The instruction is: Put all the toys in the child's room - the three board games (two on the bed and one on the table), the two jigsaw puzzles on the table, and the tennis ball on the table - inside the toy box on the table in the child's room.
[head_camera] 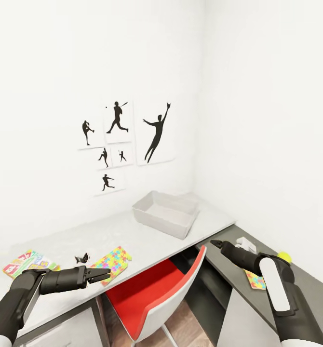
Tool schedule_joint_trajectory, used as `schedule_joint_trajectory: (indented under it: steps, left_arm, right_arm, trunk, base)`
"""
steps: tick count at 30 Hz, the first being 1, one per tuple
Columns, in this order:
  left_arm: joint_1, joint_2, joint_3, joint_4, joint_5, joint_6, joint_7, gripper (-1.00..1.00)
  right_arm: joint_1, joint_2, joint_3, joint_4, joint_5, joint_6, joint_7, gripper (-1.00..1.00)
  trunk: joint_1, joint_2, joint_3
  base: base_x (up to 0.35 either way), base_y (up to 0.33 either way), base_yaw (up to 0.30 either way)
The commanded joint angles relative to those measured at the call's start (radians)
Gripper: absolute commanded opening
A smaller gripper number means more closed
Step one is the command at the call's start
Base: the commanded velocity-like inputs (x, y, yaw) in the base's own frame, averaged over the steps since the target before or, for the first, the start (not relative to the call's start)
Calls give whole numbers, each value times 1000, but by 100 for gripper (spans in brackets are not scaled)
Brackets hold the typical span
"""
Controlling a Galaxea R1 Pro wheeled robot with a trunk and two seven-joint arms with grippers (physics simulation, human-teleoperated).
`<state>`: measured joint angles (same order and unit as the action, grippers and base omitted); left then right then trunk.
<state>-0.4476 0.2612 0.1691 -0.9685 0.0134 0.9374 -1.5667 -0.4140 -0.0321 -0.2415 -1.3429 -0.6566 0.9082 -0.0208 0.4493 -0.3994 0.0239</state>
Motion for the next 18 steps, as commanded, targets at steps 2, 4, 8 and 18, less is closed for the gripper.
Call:
schedule_joint_trajectory:
  steps: [2, 4, 8, 18]
  left_arm:
    - [-1, 0, 0, 1, -1, 11, -4, 100]
    - [-1, 0, 0, 1, -1, 11, -4, 100]
    - [-1, 0, 0, 1, 0, 10, -4, 100]
    - [-1, 0, 0, 1, 0, 9, -4, 100]
  right_arm:
    - [0, 0, -1, -1, -4, 5, -2, 100]
    - [0, 0, -1, -1, -4, 5, -2, 100]
    - [0, 0, -1, -1, -4, 5, -2, 100]
    - [0, 0, -1, -1, -4, 5, -2, 100]
  trunk:
    - [1, -1, 0]
    - [1, -1, 0]
    - [1, -1, 0]
    - [1, -1, 0]
  base:
    - [205, 0, 291]
    - [223, 0, 291]
    - [182, 0, 290]
    - [36, 0, 154]
